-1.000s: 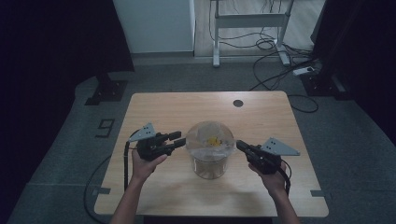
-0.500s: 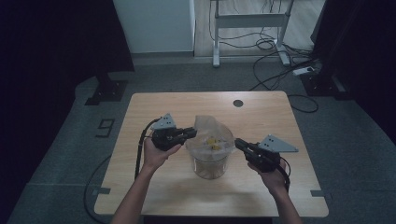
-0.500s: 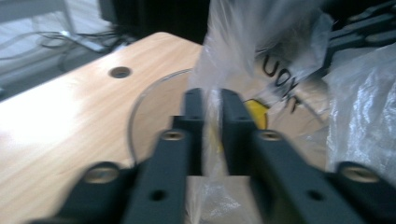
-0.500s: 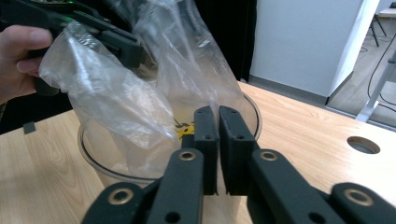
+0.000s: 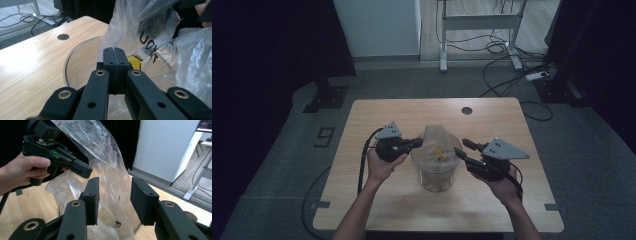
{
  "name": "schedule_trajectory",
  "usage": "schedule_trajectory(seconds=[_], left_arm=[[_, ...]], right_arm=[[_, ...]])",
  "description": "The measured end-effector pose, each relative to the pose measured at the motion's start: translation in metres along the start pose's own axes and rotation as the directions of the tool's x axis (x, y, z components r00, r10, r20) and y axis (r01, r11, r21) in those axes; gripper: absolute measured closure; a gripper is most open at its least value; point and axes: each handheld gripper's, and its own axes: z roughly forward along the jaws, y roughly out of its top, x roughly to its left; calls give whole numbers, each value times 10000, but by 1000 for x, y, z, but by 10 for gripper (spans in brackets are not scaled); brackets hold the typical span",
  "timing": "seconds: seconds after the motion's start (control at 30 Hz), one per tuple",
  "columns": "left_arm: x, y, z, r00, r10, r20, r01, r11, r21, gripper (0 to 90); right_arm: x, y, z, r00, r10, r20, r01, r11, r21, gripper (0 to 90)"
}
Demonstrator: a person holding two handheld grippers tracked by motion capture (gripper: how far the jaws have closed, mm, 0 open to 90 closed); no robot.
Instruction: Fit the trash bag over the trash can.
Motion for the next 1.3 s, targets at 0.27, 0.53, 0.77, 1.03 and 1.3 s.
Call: schedule_trajectory(seconds=[0.27, 0.53, 0.77, 1.03, 1.3], left_arm=[[-4, 4, 0, 9997, 242, -20, -242, 9997, 0, 900], [3, 0, -9, 9997, 80, -213, -85, 9997, -214, 900], [15, -4, -12, 9994, -156, -323, 147, 9996, -261, 900], [22, -8, -17, 9989, -258, -403, 251, 9995, -174, 900], [35, -15, -17, 9972, -635, -390, 627, 9978, -201, 900]], right_arm=[[-3, 9, 29, 9998, 171, 56, -174, 9977, 650, 625], [-20, 3, 35, 9964, 554, 648, -593, 9964, 602, 895], [-41, -8, 41, 9899, 1026, 980, -1095, 9917, 678, 897], [-48, -17, 48, 9860, 1256, 1098, -1329, 9892, 618, 896], [-53, -18, 52, 9849, 1169, 1280, -1259, 9900, 643, 896]])
